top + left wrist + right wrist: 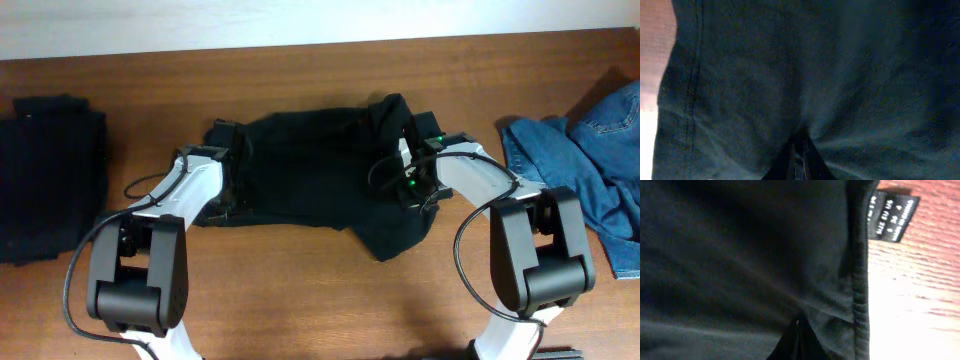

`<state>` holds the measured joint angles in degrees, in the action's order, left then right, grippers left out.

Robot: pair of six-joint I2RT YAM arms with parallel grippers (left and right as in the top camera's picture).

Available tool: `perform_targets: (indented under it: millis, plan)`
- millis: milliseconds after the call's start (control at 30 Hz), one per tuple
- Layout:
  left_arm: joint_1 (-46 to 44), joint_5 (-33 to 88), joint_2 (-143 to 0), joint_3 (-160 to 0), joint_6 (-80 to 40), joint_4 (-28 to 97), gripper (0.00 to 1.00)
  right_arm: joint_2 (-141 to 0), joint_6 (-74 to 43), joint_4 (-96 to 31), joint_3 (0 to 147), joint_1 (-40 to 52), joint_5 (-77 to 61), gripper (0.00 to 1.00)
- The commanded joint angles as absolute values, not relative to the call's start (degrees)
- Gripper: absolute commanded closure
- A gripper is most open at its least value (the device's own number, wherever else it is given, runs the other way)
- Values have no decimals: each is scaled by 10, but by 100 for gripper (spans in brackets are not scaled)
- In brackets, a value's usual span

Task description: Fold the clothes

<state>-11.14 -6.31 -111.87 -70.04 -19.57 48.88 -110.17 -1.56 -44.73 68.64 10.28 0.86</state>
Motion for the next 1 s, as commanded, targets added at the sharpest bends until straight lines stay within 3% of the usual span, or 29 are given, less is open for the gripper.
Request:
perform_targets:
  millis: [0, 600, 767, 833, 867, 967]
  plan:
    - [-109, -63, -1157, -664, -201, 528, 92, -1100, -20, -464, 673, 101, 52, 96]
    - [-110, -66, -996, -666, -201, 578, 91, -1086, -35, -525, 698, 101, 17, 96]
    - [-110, -89, -945, -699, -201, 575, 85, -1049, -35, -542, 758, 101, -20, 96]
    - [-110, -89, -929, -721, -201, 570, 80, -1032, -35, -549, 787, 101, -35, 84]
    - [-110, -89, -923, -729, -201, 563, 80, -1024, -35, -549, 799, 101, -41, 71]
    - [-110, -89, -910, -738, -201, 512, 79, -1007, -35, -543, 829, 101, -45, 49]
